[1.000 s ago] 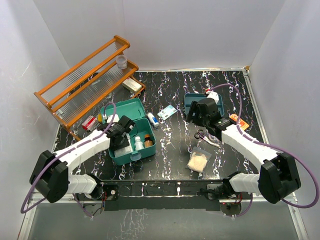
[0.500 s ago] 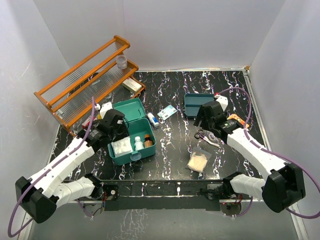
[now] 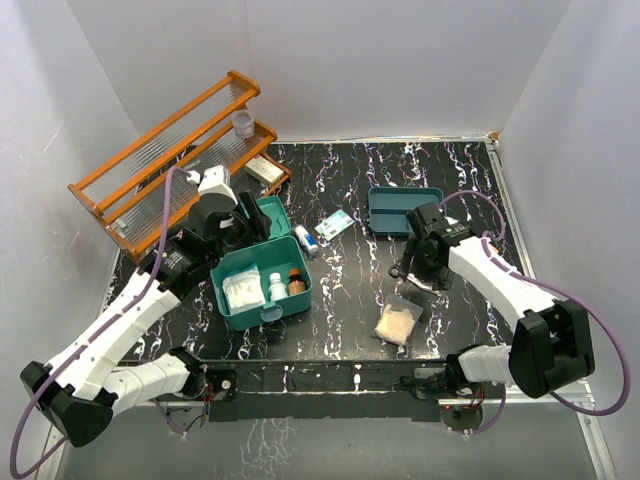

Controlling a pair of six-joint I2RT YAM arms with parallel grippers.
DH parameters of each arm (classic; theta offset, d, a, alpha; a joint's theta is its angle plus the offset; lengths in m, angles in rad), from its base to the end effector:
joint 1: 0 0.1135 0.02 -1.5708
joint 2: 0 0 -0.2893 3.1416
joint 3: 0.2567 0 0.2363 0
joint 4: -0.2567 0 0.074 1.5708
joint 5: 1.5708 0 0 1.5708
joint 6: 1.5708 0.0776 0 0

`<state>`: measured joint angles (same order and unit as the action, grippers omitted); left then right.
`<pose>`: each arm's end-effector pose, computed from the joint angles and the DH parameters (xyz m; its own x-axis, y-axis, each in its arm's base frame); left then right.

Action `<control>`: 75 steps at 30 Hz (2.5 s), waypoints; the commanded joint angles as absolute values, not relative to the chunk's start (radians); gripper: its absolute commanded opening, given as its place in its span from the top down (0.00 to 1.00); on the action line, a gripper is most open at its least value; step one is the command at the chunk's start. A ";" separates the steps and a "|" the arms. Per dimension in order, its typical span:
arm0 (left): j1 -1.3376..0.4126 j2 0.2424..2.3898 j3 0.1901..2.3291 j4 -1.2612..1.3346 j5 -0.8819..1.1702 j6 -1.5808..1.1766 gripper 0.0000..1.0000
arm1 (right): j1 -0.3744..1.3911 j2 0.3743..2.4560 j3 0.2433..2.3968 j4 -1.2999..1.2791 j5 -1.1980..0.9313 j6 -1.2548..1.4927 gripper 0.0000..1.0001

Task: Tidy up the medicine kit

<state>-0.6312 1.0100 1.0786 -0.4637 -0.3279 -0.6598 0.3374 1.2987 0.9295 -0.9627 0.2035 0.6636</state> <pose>0.1973 -0.1133 0.3772 -0.4409 -0.3965 -0.8052 0.0614 0.8817 -0.4678 0.2058 0.0556 0.2199 -0.8941 0.3256 -0.3074 0.3449 0.9386 -0.0089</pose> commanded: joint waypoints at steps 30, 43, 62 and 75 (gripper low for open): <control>-0.631 1.133 1.136 -0.351 -0.152 -0.465 0.36 | 0.359 1.410 0.866 -0.744 -0.043 0.598 1.00; -0.629 1.269 1.179 -0.294 0.273 -0.365 0.25 | 0.363 1.431 1.183 -0.477 -0.203 0.391 1.00; -0.629 1.494 1.301 -0.157 0.314 -0.400 0.47 | 0.370 1.437 1.279 -0.341 -0.593 0.322 1.00; -0.628 1.476 1.288 -0.196 0.220 -0.431 0.93 | 0.385 1.475 1.267 -0.368 -0.562 0.326 0.94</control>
<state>-0.6312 1.5146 1.2762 -0.1890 0.2649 -0.4175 0.3775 1.4639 1.2613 -0.4061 -0.5751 0.3233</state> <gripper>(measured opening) 0.124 0.009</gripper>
